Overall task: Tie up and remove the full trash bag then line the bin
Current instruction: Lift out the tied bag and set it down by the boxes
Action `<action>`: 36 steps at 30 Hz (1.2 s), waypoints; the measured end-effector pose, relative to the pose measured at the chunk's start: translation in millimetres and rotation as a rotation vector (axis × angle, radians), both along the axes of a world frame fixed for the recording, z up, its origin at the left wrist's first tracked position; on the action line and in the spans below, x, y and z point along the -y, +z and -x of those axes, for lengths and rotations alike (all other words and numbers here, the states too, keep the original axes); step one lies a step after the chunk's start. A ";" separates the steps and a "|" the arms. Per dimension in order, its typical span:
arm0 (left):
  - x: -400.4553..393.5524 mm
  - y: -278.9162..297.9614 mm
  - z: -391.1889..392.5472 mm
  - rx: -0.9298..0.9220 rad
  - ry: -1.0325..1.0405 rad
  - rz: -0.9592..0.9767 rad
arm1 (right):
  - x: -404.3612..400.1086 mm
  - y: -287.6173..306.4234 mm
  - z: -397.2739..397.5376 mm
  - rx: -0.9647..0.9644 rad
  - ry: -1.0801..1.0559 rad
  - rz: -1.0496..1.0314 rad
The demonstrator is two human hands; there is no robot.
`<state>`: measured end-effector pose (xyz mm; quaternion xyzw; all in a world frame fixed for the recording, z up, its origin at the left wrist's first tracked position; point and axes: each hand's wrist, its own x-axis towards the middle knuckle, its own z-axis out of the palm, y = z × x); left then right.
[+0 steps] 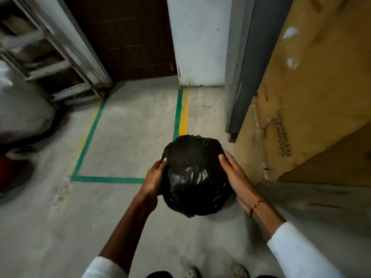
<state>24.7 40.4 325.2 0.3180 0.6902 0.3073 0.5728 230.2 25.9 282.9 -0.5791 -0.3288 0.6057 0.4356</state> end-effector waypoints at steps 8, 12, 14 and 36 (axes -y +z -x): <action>40.3 207.6 -4.1 0.062 -0.212 -0.257 | 94.9 222.8 -9.3 0.065 -0.156 -0.116; 61.5 253.3 -17.9 0.110 -0.343 -0.331 | 132.9 264.8 -21.8 0.111 -0.269 -0.185; 72.2 261.7 -32.1 0.117 -0.391 -0.366 | 152.9 275.4 -33.1 0.098 -0.339 -0.218; 271.2 293.1 -500.4 0.226 -1.116 -0.245 | 458.3 313.9 -384.5 0.210 -1.079 -0.291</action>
